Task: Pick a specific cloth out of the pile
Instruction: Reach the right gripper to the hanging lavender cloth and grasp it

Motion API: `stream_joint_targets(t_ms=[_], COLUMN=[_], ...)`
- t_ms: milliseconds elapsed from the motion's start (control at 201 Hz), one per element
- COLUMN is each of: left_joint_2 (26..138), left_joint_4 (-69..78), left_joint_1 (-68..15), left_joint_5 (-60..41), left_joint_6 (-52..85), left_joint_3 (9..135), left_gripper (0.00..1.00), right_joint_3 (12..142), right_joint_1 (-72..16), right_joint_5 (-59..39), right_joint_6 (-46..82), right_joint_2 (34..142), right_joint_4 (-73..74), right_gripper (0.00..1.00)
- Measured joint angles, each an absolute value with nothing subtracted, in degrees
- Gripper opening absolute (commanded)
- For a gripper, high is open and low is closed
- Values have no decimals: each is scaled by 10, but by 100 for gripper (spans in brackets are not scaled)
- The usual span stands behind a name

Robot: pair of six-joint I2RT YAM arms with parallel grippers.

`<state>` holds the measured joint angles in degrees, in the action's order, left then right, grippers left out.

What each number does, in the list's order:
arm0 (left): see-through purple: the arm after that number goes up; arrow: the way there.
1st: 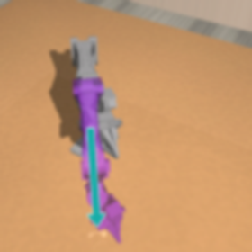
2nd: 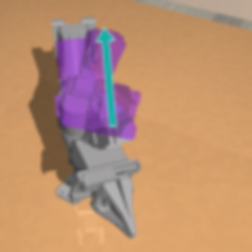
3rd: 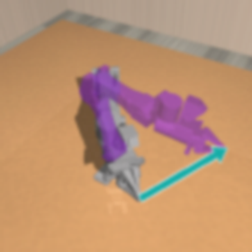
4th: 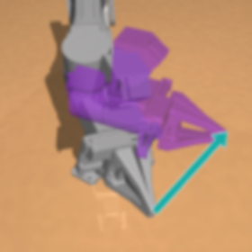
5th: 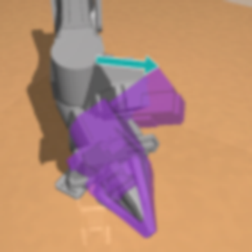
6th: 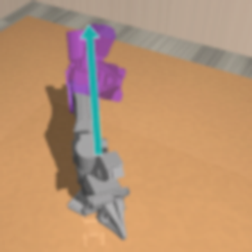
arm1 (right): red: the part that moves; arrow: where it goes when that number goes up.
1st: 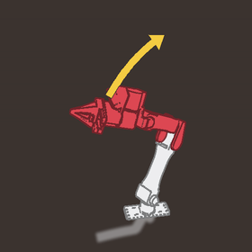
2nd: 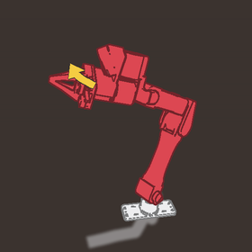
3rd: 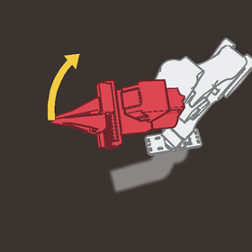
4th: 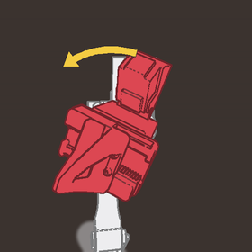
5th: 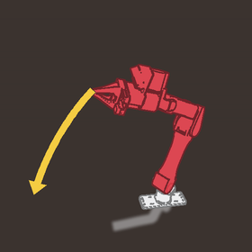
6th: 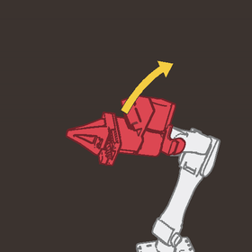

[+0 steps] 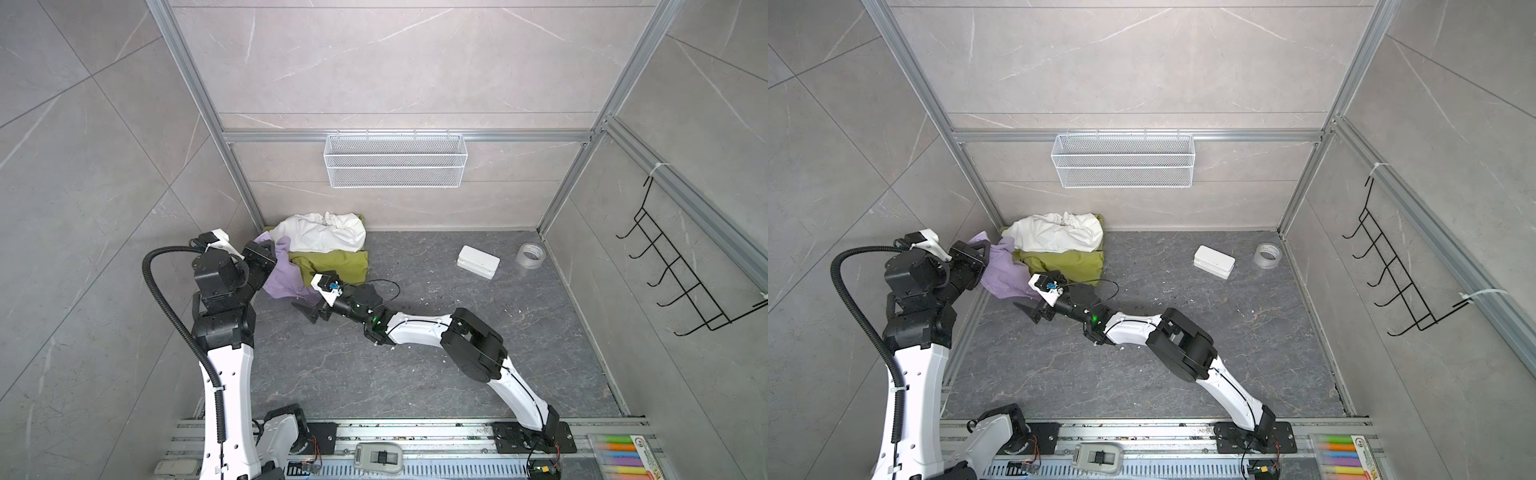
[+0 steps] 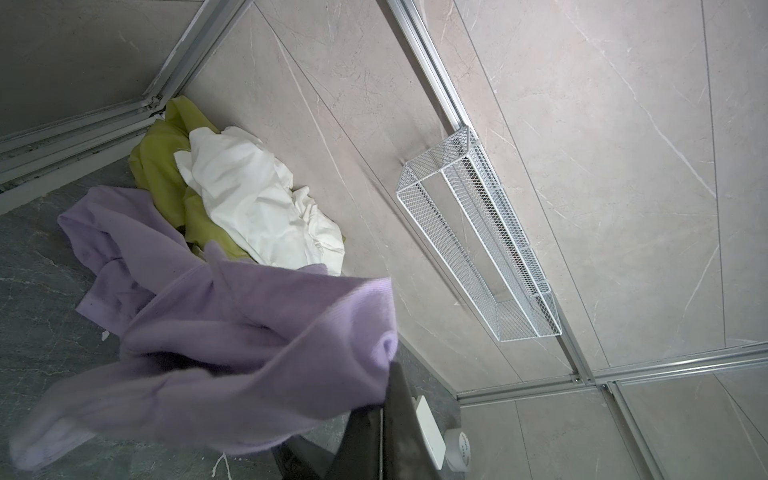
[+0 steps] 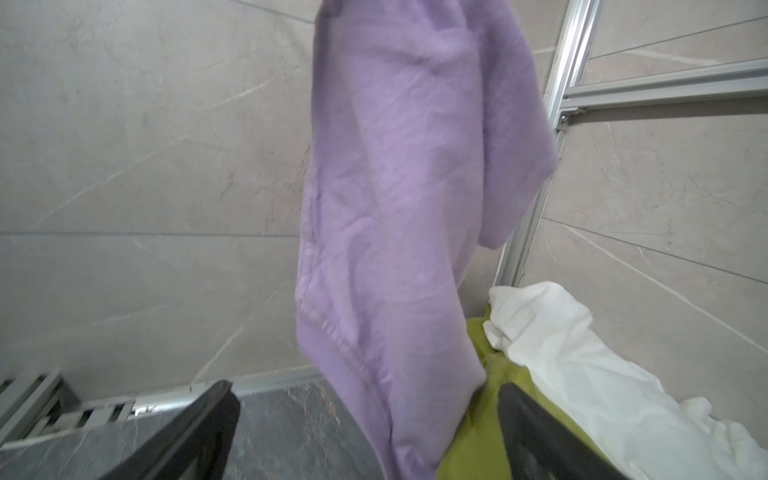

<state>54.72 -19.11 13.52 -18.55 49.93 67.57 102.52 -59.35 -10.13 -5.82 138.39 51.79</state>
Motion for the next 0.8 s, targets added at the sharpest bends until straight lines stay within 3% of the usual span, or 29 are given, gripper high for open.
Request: stream_joint_targets(t_ms=[388, 647, 797], left_joint_2=[545, 543, 543], left_joint_4=[-204, -217, -217], left_joint_1=[124, 119, 119], left_joint_5=[-185, -183, -181], left_joint_6=[496, 491, 490], left_joint_3=[676, 682, 684], left_gripper=[0, 0, 0], right_joint_3=[1402, 1452, 1452], right_joint_1=[-597, -599, -599], right_joint_5=[-69, -69, -69], right_joint_6=[3, 33, 38], right_joint_2=[1600, 1643, 1643], right_joint_4=[350, 287, 281], right_gripper=[96, 80, 59])
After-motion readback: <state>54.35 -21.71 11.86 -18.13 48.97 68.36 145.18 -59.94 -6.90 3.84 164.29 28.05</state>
